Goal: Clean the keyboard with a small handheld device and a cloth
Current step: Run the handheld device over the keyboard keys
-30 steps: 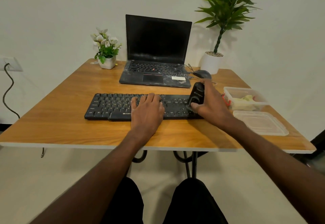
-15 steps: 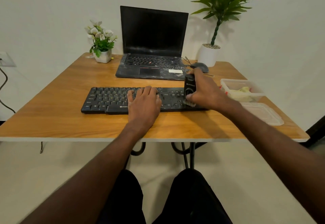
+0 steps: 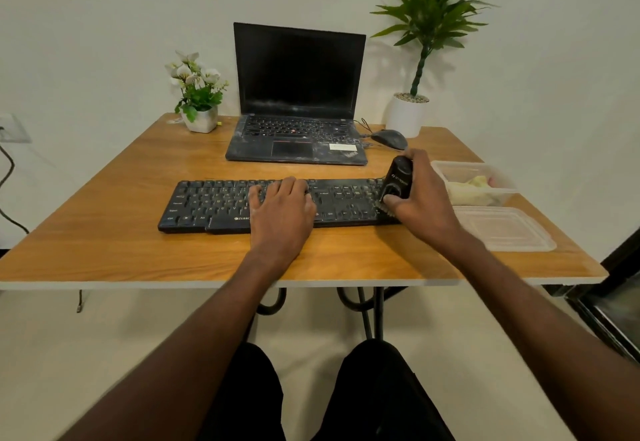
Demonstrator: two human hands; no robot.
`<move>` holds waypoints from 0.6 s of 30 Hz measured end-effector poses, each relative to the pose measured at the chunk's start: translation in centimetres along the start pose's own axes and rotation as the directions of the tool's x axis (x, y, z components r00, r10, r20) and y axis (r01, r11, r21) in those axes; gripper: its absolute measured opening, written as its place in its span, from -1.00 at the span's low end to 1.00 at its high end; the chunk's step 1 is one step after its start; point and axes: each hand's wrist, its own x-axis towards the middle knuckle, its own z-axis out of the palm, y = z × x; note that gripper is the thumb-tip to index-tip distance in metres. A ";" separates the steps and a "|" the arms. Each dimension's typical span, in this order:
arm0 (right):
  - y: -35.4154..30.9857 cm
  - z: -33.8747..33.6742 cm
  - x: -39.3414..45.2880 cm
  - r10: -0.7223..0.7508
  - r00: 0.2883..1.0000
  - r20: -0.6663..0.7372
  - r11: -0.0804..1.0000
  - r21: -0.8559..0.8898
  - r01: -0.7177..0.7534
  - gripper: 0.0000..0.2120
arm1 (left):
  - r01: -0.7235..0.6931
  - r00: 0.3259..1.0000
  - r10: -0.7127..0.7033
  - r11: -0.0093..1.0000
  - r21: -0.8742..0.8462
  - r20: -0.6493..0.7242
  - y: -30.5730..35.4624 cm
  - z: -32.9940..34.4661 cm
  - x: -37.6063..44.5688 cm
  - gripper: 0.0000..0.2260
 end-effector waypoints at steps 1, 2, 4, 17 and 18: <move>0.3 0.3 -0.2 -0.003 1.000 -0.002 1.000 0.027 0.003 -0.31 | 0.002 1.000 -0.002 1.000 -0.003 0.002 0.1 0.0 0.0 -0.72; 0.5 0.4 -0.3 -0.007 1.000 0.012 1.000 0.021 0.007 -0.33 | 0.002 1.000 -0.002 1.000 -0.003 0.001 0.1 0.0 -0.1 -0.72; 0.9 0.4 -0.4 -0.033 0.998 0.049 0.999 -0.021 0.034 -0.33 | -0.001 1.000 0.001 1.000 0.000 -0.005 -0.1 0.1 -0.1 -0.71; 0.5 0.5 -1.4 -0.081 0.996 -0.027 0.984 0.158 0.085 -0.27 | -0.011 0.999 0.011 1.000 -0.008 -0.031 -0.1 0.1 0.0 -0.70; 0.6 0.3 -1.4 -0.080 0.996 -0.046 0.985 0.147 0.086 -0.26 | -0.010 1.000 0.010 1.000 -0.008 -0.030 -0.1 0.1 0.0 -0.70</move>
